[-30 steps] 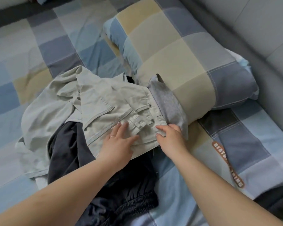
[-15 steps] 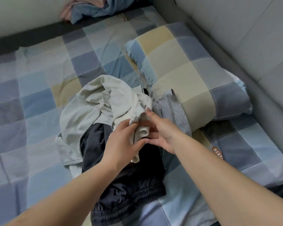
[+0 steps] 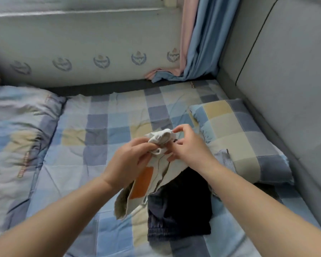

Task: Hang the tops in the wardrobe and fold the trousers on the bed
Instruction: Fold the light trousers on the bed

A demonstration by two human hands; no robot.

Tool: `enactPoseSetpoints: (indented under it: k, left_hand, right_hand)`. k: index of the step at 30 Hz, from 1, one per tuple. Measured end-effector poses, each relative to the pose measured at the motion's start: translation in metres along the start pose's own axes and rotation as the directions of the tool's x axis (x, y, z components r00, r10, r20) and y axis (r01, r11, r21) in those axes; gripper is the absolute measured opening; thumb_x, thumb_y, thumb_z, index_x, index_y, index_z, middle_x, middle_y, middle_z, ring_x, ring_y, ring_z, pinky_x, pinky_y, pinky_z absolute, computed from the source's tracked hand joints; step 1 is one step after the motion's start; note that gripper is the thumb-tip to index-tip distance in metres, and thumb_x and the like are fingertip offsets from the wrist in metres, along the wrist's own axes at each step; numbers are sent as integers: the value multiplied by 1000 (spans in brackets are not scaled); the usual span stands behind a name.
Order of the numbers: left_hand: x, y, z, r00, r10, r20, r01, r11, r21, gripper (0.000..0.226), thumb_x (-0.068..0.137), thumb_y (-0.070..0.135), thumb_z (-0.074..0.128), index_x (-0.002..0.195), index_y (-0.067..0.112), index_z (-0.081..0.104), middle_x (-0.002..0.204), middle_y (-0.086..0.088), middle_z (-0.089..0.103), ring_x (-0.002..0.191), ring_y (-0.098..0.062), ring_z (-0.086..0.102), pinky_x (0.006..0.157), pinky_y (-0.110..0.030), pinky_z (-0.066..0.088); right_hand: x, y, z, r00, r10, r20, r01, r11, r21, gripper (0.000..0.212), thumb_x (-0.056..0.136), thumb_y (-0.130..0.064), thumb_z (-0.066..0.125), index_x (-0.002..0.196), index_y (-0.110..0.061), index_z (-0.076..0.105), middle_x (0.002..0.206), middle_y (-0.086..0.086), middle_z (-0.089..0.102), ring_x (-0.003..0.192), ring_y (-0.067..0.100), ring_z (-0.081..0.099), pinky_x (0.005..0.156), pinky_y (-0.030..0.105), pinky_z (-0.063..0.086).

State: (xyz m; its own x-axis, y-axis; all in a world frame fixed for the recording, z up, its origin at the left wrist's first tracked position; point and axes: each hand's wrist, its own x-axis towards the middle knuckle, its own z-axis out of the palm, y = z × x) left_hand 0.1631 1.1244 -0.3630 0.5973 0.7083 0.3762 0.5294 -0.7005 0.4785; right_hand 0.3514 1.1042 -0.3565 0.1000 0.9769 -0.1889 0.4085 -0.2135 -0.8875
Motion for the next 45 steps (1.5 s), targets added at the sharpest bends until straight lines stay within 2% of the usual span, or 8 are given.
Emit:
enactPoseSetpoints:
  k: [3,7,10,24,34,38,42,45]
  left_hand:
    - [-17,6,-77,997,71,-3,-71,996,50,22,88,14,56,100,3,71,107,-13,68,88,-28,68,75,-33,58]
    - [-50,6,-186,985,167,-34,-161,978,132,21,92,15,57,104,2,69,108,-15,67,92,-27,67,79,-34,57]
    - [-68,4,-262,974,155,-165,-132,981,146,18,86,6,62,101,1,71,110,-15,66,97,-26,65,89,-25,50]
    - [-216,-14,-536,871,45,-489,194,884,425,14,78,3,75,91,8,77,78,-6,58,72,-28,60,67,-48,53]
    - [-274,-11,-621,680,-587,-439,555,804,-215,25,93,-2,43,91,12,63,82,-1,72,76,-13,67,63,-24,52]
    - [-272,10,-630,525,-690,-498,563,720,-405,33,99,24,39,90,9,67,80,-7,70,77,-19,68,77,-36,56]
    - [-267,26,-630,473,-583,-660,638,744,-199,18,83,22,73,92,8,68,66,-3,53,63,-18,54,63,-26,49]
    - [-259,40,-633,433,-438,-788,700,714,-13,20,77,12,77,96,9,70,65,-8,57,63,-22,52,60,-28,39]
  right_hand:
    - [-25,-64,14,964,-254,81,265,944,-199,52,87,-34,65,135,-35,43,82,-4,73,63,10,70,69,33,58]
    - [-59,-159,53,905,-419,78,426,890,-162,2,89,-26,61,91,-27,60,63,-4,69,47,13,64,47,30,54]
    - [-81,-225,91,876,-482,-33,474,871,-126,5,86,-28,56,83,-24,58,57,-5,67,41,13,58,43,27,47]
    - [-109,-426,155,873,-381,-304,482,767,423,5,88,-17,64,83,-16,63,67,0,73,65,16,69,60,28,56]
    - [-110,-519,133,841,-457,-290,541,737,405,9,91,-24,48,92,-21,57,97,12,71,86,33,69,76,49,58]
    - [-113,-541,125,845,-500,-190,527,718,454,27,92,-19,45,109,-7,62,99,16,71,83,33,69,68,43,59]
    - [-115,-552,113,841,-523,-138,508,675,536,26,90,-15,49,107,-4,67,98,13,72,79,28,68,52,29,51]
    - [-113,-556,99,838,-519,-167,518,663,541,29,89,-20,56,114,-6,62,107,15,69,97,31,65,71,40,56]
